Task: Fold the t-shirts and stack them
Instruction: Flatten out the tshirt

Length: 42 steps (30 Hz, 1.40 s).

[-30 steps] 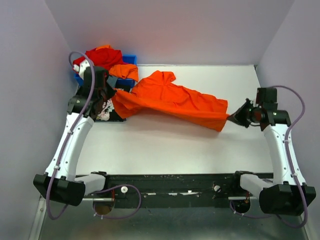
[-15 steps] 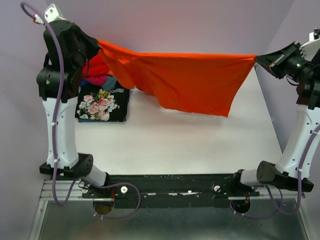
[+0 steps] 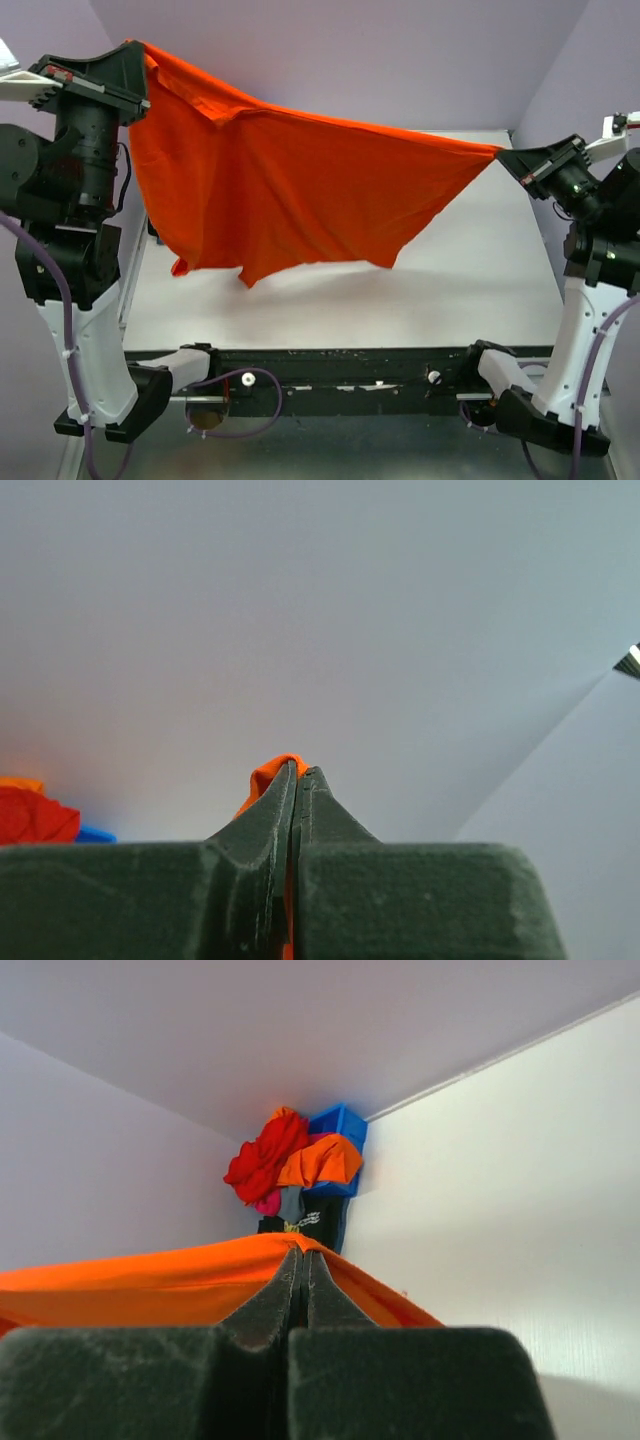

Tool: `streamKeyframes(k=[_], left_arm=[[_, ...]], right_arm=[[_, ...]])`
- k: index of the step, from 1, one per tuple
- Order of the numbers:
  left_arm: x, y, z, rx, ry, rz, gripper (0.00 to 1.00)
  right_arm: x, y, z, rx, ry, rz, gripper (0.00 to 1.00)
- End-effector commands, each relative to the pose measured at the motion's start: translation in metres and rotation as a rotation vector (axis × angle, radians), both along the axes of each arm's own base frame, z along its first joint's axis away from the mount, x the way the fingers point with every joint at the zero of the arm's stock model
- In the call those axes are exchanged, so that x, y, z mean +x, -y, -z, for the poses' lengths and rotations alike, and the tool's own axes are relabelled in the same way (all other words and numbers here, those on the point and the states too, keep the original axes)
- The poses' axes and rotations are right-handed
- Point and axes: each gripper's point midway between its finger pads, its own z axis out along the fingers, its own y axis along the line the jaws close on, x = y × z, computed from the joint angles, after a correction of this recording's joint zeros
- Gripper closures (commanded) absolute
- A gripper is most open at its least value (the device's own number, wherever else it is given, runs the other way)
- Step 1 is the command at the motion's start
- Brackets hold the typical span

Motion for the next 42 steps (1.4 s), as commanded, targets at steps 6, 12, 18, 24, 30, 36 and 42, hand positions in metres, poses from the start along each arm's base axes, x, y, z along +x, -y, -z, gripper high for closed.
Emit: streamKeyframes(k=[6,12,18,24,30,36,42], left_arm=[[0.084,0.025,0.129,-0.023,-0.243,0.092,0.98],[0.065,0.01,0.096,0.024,-0.193,0.012,0.98],[0.01,0.012,0.056,0.048,-0.068,0.058,1.0],[-0.042,0.007,0.064,0.038,-0.007,0.063,1.0],[-0.031,0.015,0.035,0.045,0.008,0.098,1.0],[0.06,0.026,0.041,0.026,-0.091,0.106,1.0],[0.17,0.047,0.096,0.005,-0.214,0.149,1.0]], right_arm=[[0.035,0.022,-0.065,-0.054,0.141,0.062,0.99],[0.011,0.019,-0.109,-0.122,0.262,0.099,0.99],[-0.023,0.012,-0.093,-0.156,0.266,0.126,0.99],[-0.085,0.014,-0.09,-0.24,0.355,0.278,0.99],[-0.099,0.018,-0.09,-0.24,0.365,0.336,0.99],[-0.023,0.038,-0.058,-0.151,0.192,0.29,0.99],[0.071,0.061,-0.02,-0.066,0.033,0.228,0.99]])
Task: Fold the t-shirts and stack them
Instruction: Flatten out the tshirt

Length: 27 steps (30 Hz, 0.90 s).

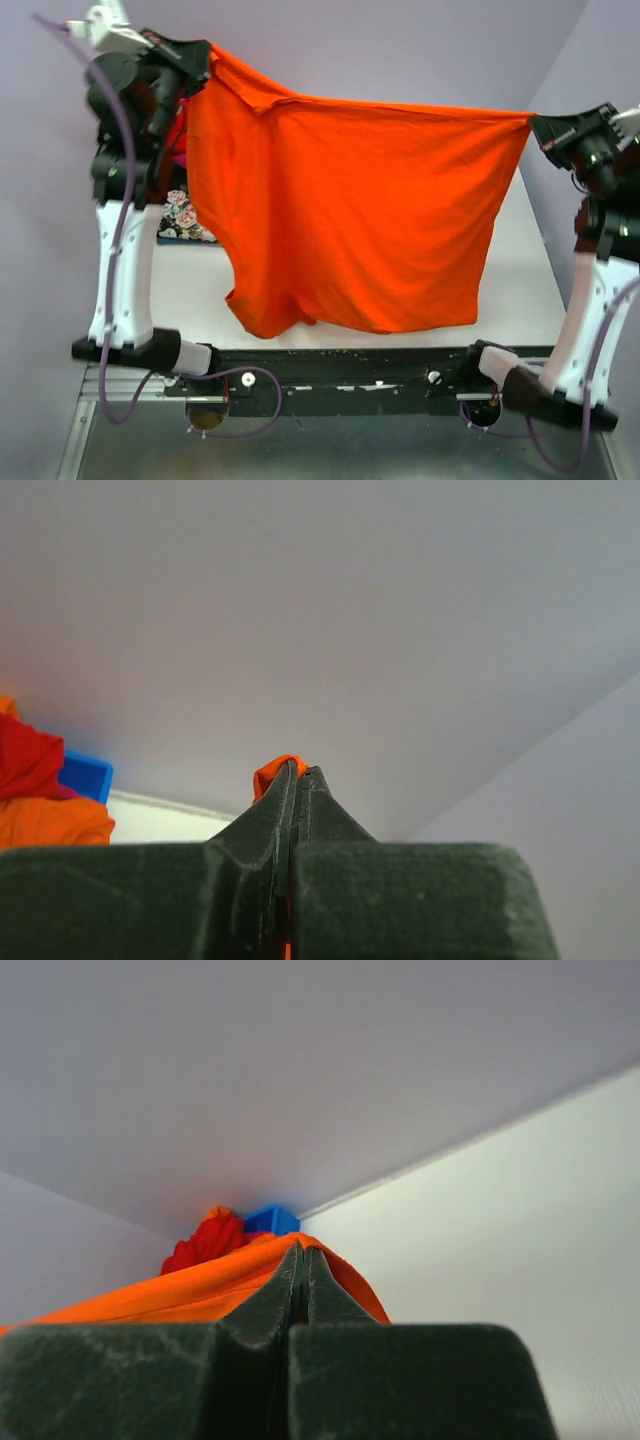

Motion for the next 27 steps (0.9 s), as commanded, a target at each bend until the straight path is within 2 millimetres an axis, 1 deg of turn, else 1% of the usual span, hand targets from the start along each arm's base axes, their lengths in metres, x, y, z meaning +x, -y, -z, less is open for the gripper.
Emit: streamKeyframes(k=[1,2,3,4,5,6,7,8,10,12,13,14,15,17,18,20,21,22,23,24,25,26,27], left_arm=[[0.079,0.015,0.039,-0.016,-0.075,0.04,1.0],[0.093,0.017,0.045,-0.025,-0.09,0.036,1.0],[0.105,0.017,0.046,-0.038,-0.096,0.03,1.0],[0.114,0.019,0.042,-0.056,-0.083,0.041,1.0],[0.123,0.026,0.035,-0.072,-0.066,0.071,1.0],[0.13,0.032,0.026,-0.086,-0.051,0.099,1.0],[0.136,0.038,0.014,-0.096,-0.025,0.126,1.0],[0.138,0.043,-0.001,-0.1,0.015,0.148,1.0],[0.132,0.048,-0.028,-0.105,0.104,0.169,1.0],[0.128,0.047,-0.038,-0.112,0.153,0.17,1.0],[0.131,0.047,-0.035,-0.111,0.163,0.165,1.0],[0.135,0.046,-0.028,-0.108,0.156,0.157,1.0],[0.143,0.046,-0.015,-0.094,0.132,0.147,1.0],[0.153,0.05,0.001,-0.056,0.103,0.151,1.0],[0.16,0.052,0.013,-0.034,0.079,0.155,1.0],[0.169,0.055,0.039,-0.003,0.026,0.157,1.0],[0.174,0.057,0.06,0.007,-0.01,0.166,1.0],[0.172,0.059,0.07,0.009,-0.017,0.178,1.0],[0.172,0.062,0.091,0.008,-0.052,0.182,1.0],[0.171,0.064,0.115,0.012,-0.096,0.183,1.0],[0.164,0.066,0.126,0.022,-0.102,0.178,1.0],[0.16,0.067,0.151,0.032,-0.149,0.159,1.0],[0.152,0.066,0.167,0.038,-0.178,0.141,1.0]], right_arm=[[0.065,0.02,0.029,0.079,-0.107,-0.018,0.99],[0.078,0.024,0.031,0.09,-0.119,-0.022,0.99],[0.088,0.026,0.028,0.092,-0.117,-0.033,0.99],[0.1,0.027,0.026,0.099,-0.118,-0.048,0.99],[0.109,0.028,0.024,0.109,-0.12,-0.06,0.99],[0.119,0.03,0.02,0.115,-0.118,-0.073,0.99],[0.129,0.032,0.017,0.117,-0.119,-0.083,0.99],[0.135,0.034,0.009,0.113,-0.107,-0.085,0.99],[0.147,0.043,-0.001,0.102,-0.093,-0.071,0.99],[0.16,0.057,-0.005,0.108,-0.089,-0.057,0.99],[0.163,0.062,-0.009,0.13,-0.082,-0.076,0.99],[0.169,0.066,-0.009,0.153,-0.084,-0.094,0.99],[0.173,0.07,-0.007,0.17,-0.087,-0.111,0.99],[0.179,0.074,-0.004,0.167,-0.084,-0.129,0.99],[0.181,0.076,0.001,0.164,-0.092,-0.127,0.99],[0.185,0.078,0.019,0.178,-0.127,-0.13,0.99],[0.186,0.077,0.032,0.19,-0.152,-0.14,0.99],[0.187,0.078,0.047,0.207,-0.18,-0.14,0.99],[0.187,0.078,0.066,0.231,-0.216,-0.133,0.99],[0.183,0.078,0.08,0.247,-0.237,-0.128,0.99],[0.181,0.08,0.102,0.272,-0.273,-0.121,0.99],[0.177,0.081,0.122,0.294,-0.303,-0.111,0.99],[0.17,0.08,0.133,0.299,-0.315,-0.106,0.99]])
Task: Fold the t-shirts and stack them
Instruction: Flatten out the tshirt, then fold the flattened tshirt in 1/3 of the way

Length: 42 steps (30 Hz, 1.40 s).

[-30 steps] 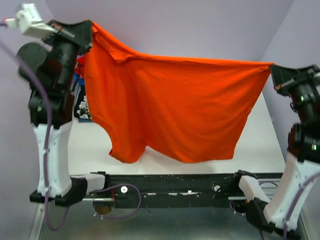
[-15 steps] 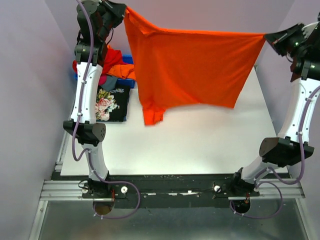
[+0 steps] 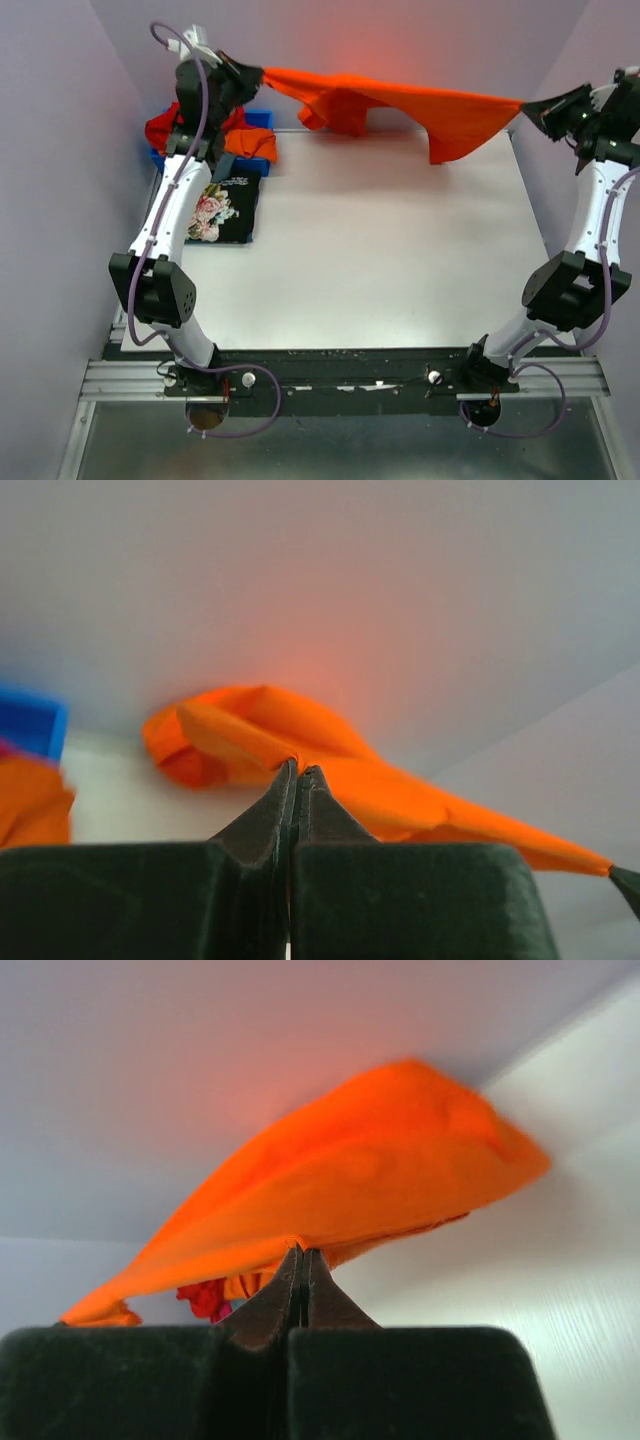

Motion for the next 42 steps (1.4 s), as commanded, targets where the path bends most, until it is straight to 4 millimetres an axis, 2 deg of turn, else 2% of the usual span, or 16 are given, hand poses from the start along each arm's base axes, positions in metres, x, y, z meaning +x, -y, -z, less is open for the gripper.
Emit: streamKeyframes(k=[1,3,4,6,8,9,11,16,19,23,27,30,34,42], left_arm=[[-0.032,0.005,0.071,0.064,-0.079,-0.029,1.0],[-0.053,0.004,0.11,0.063,-0.141,-0.034,1.0],[-0.066,0.005,0.133,0.063,-0.178,-0.03,1.0],[-0.095,0.006,0.162,0.052,-0.219,-0.023,1.0],[-0.124,-0.002,0.179,0.049,-0.231,-0.053,1.0],[-0.134,-0.004,0.198,0.058,-0.265,-0.061,1.0],[-0.164,-0.01,0.21,0.051,-0.276,-0.074,1.0],[-0.224,-0.015,0.278,0.055,-0.405,-0.055,1.0],[-0.255,-0.025,0.301,0.067,-0.463,-0.065,1.0],[-0.284,-0.047,0.312,0.085,-0.504,-0.13,1.0],[-0.291,-0.051,0.314,0.075,-0.513,-0.141,1.0],[-0.281,-0.043,0.319,0.075,-0.523,-0.117,1.0],[-0.263,-0.031,0.324,0.08,-0.532,-0.093,1.0],[-0.214,-0.013,0.305,0.102,-0.502,-0.085,1.0]], right_arm=[[-0.022,0.0,0.06,0.058,-0.089,-0.004,0.99],[-0.035,-0.005,0.088,0.059,-0.141,-0.006,0.99],[-0.045,-0.009,0.111,0.078,-0.185,-0.016,0.99],[-0.063,-0.02,0.13,0.083,-0.213,-0.036,0.99],[-0.082,-0.031,0.141,0.076,-0.216,-0.056,0.99],[-0.093,-0.034,0.147,0.061,-0.228,-0.047,0.99],[-0.114,-0.039,0.163,0.034,-0.261,-0.025,0.99],[-0.173,-0.047,0.229,0.033,-0.428,0.095,0.99],[-0.211,-0.055,0.264,0.03,-0.503,0.149,0.99],[-0.257,-0.065,0.304,0.009,-0.586,0.206,0.99],[-0.286,-0.07,0.329,-0.012,-0.629,0.242,0.99],[-0.289,-0.076,0.338,0.003,-0.616,0.226,0.99],[-0.282,-0.069,0.343,0.007,-0.634,0.245,0.99],[-0.25,-0.054,0.333,0.027,-0.65,0.247,0.99]])
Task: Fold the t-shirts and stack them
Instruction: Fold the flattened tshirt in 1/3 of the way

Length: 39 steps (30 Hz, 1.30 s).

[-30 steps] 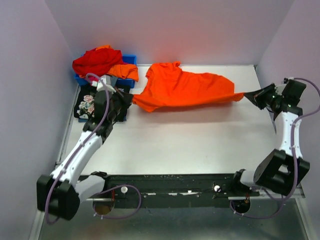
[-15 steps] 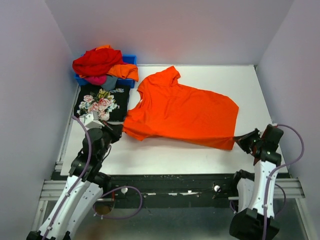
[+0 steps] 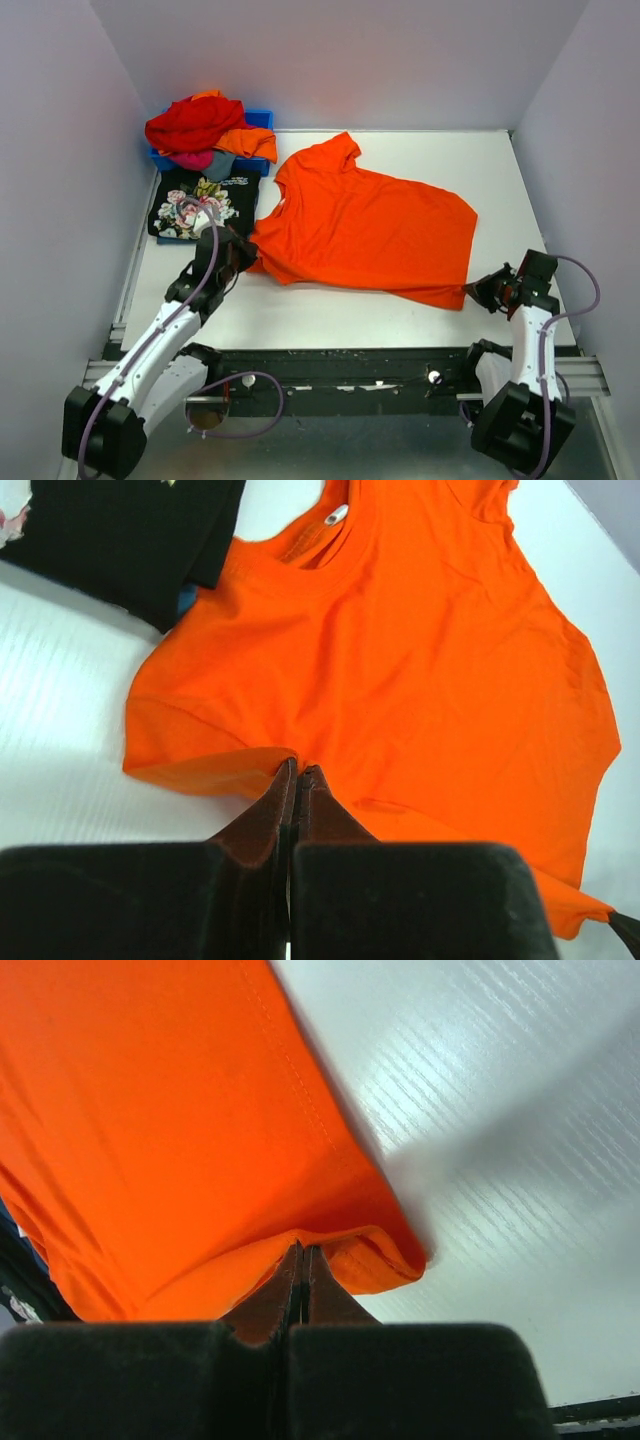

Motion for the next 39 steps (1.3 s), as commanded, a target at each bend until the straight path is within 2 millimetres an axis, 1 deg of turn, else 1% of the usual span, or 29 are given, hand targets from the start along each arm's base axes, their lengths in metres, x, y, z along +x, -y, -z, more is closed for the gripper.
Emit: streamKeyframes(k=[1,3,5,6,8,12,16,18,24,28,31,39], left_arm=[[0.043,0.018,-0.044,-0.013,0.121,0.023,1.0],[0.059,0.024,-0.042,0.014,0.1,0.03,1.0],[0.078,0.028,-0.033,0.053,0.066,0.032,1.0],[0.087,0.028,-0.032,0.08,0.057,0.025,1.0],[0.104,0.033,-0.035,0.109,0.057,0.035,1.0],[0.136,0.045,-0.034,0.146,0.04,0.059,1.0],[0.16,0.054,-0.035,0.167,0.039,0.076,1.0],[0.171,0.058,-0.041,0.175,0.051,0.083,1.0],[0.195,0.075,-0.033,0.166,0.036,0.122,1.0],[0.207,0.08,-0.027,0.179,0.04,0.134,1.0],[0.217,0.082,-0.023,0.206,0.037,0.142,1.0],[0.239,0.097,-0.015,0.212,0.044,0.196,1.0]], right_arm=[[0.031,0.023,-0.021,-0.057,0.064,0.038,0.99],[0.039,0.027,-0.024,-0.059,0.072,0.046,0.99],[0.045,0.029,-0.023,-0.045,0.072,0.047,0.99],[0.048,0.029,-0.021,-0.04,0.071,0.045,0.99],[0.052,0.031,-0.019,-0.036,0.071,0.045,0.99],[0.06,0.034,-0.012,-0.027,0.055,0.044,0.99],[0.07,0.039,-0.007,-0.014,0.035,0.042,0.99],[0.075,0.042,-0.006,-0.013,0.025,0.046,0.99],[0.086,0.048,-0.004,0.006,0.016,0.069,0.99],[0.093,0.05,-0.004,0.018,0.023,0.086,0.99],[0.095,0.051,0.0,0.024,0.01,0.09,0.99],[0.098,0.055,0.007,0.026,-0.005,0.105,0.99]])
